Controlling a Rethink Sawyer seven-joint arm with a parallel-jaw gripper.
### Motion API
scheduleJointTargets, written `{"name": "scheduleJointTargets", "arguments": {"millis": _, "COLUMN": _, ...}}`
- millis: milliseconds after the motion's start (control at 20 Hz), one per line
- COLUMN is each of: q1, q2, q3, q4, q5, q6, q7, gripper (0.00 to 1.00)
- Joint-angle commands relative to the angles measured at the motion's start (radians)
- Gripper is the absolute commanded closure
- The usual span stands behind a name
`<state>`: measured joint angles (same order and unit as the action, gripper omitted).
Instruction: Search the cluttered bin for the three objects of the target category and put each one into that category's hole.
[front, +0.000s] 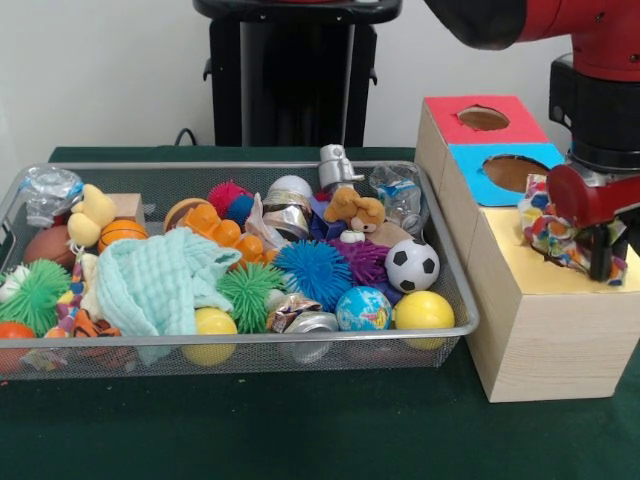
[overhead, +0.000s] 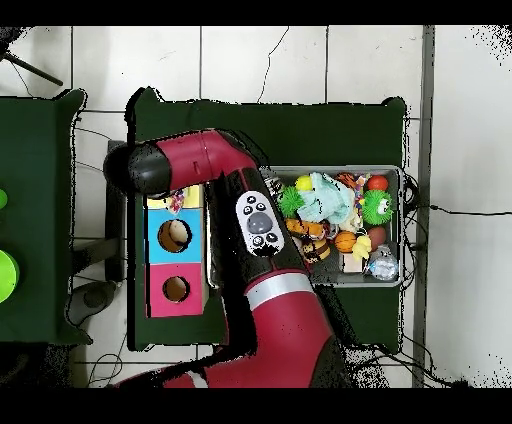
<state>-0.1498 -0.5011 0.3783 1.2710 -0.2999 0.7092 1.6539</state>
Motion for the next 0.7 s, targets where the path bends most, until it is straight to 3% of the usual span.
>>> {"name": "scheduleJointTargets", "arguments": {"millis": 50, "q1": -0.063, "q2": 0.093, "q3": 0.005, "q4": -0.035, "q5": -0.077, "q6": 0.035, "q7": -0.119, "gripper": 1.00}}
{"name": "scheduleJointTargets", "arguments": {"millis": 450, "q1": -0.097, "q2": 0.077, "q3": 0.009, "q4": 0.032, "q5": -0.091, "q6": 0.055, "q7": -0.157, "gripper": 1.00}}
{"name": "scheduleJointTargets", "arguments": {"millis": 700, "q1": -0.104, "q2": 0.038, "q3": -0.013, "q4": 0.112, "q5": -0.089, "q6": 0.038, "q7": -0.102, "gripper": 1.00}}
